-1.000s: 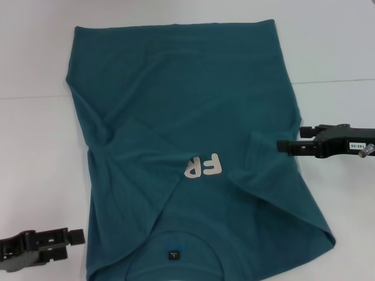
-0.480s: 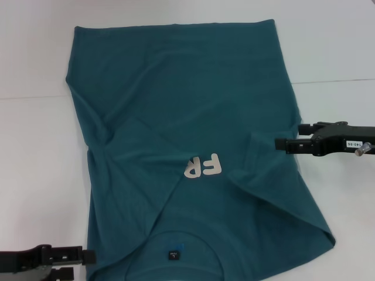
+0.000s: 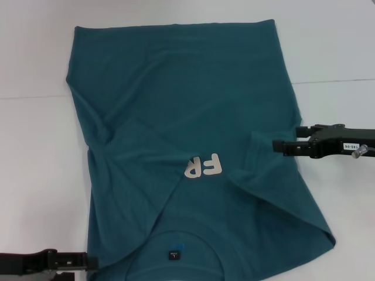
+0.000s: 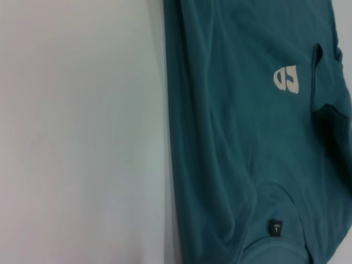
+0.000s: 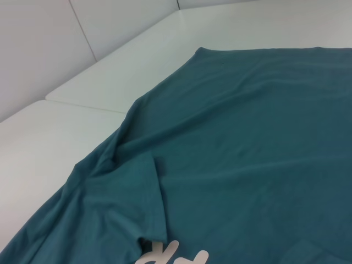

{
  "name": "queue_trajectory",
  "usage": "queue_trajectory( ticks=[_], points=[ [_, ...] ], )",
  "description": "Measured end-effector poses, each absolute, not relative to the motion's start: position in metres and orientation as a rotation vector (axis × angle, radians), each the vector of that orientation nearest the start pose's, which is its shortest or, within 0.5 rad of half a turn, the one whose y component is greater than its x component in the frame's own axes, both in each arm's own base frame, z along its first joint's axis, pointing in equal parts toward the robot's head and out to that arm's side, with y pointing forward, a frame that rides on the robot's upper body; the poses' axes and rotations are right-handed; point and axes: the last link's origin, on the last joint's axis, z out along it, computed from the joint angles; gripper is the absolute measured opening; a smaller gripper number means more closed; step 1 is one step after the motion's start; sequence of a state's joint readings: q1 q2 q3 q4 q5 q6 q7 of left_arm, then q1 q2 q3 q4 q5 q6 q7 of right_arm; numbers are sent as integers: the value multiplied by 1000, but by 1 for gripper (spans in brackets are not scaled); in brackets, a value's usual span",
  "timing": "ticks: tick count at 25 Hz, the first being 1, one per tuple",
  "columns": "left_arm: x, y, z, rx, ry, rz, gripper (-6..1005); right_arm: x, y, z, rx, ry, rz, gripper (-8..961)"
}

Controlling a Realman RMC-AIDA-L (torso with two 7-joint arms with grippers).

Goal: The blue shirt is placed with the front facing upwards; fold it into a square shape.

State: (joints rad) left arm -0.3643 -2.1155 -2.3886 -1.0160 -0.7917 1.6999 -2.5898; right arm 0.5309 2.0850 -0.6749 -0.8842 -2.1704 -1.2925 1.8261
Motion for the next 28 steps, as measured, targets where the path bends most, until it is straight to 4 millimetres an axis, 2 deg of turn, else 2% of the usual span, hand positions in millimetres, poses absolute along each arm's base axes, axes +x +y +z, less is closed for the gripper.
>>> queue_trajectory(
  ticks=[13,28],
  points=[
    [-298,288,12,-2170,-2118,-224,829,287,371,41,-2371,998,430,928],
    [-302,294,4,-2145,-2152,-206,829,289,371,39,-2367,995,424,927]
  ],
)
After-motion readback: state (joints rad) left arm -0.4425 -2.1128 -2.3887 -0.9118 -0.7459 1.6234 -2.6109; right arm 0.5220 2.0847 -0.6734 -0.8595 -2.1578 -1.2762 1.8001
